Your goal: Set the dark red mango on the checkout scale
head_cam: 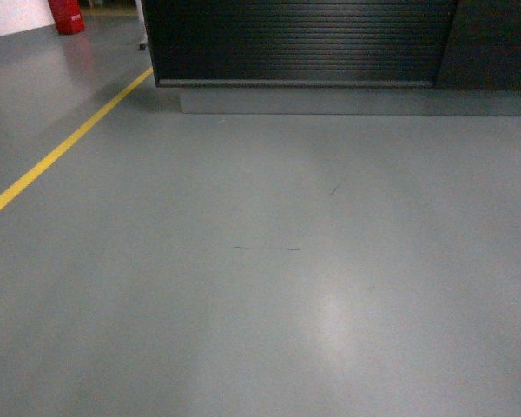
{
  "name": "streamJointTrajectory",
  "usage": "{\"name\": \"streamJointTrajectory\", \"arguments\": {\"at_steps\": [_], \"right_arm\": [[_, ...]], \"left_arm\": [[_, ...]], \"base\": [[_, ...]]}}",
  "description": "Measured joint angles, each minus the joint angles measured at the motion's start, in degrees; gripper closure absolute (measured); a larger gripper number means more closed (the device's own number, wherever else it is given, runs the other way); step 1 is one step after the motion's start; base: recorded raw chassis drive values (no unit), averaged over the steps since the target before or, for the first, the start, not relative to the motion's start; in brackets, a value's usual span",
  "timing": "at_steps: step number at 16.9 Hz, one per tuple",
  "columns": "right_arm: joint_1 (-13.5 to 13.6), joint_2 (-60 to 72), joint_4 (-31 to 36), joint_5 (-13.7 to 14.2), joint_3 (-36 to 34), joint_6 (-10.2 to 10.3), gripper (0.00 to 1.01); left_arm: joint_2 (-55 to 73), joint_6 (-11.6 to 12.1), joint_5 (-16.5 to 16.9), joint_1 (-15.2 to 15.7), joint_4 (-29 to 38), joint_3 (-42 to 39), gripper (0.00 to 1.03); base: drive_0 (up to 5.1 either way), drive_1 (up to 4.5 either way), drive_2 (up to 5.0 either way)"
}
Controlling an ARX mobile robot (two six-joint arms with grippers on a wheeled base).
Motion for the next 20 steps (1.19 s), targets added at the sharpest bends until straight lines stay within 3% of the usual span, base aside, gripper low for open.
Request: {"name": "streamJointTrajectory", "arguments": {"at_steps": [9, 20], "right_arm": [[0.00, 0.00, 0.02, 0.00, 0.00, 0.00, 0.03], [0.00, 0.00, 0.07, 0.00, 0.00, 0.00, 0.03]], "left_arm": [[0.00, 0.00, 0.00, 0.00, 0.02, 0.00, 0.05], [0.00, 0.00, 0.00, 0.00, 0.11, 0.00, 0.05]], "base": [[0.0, 0.00, 0.0], [0.0, 4.32, -4.3]]}}
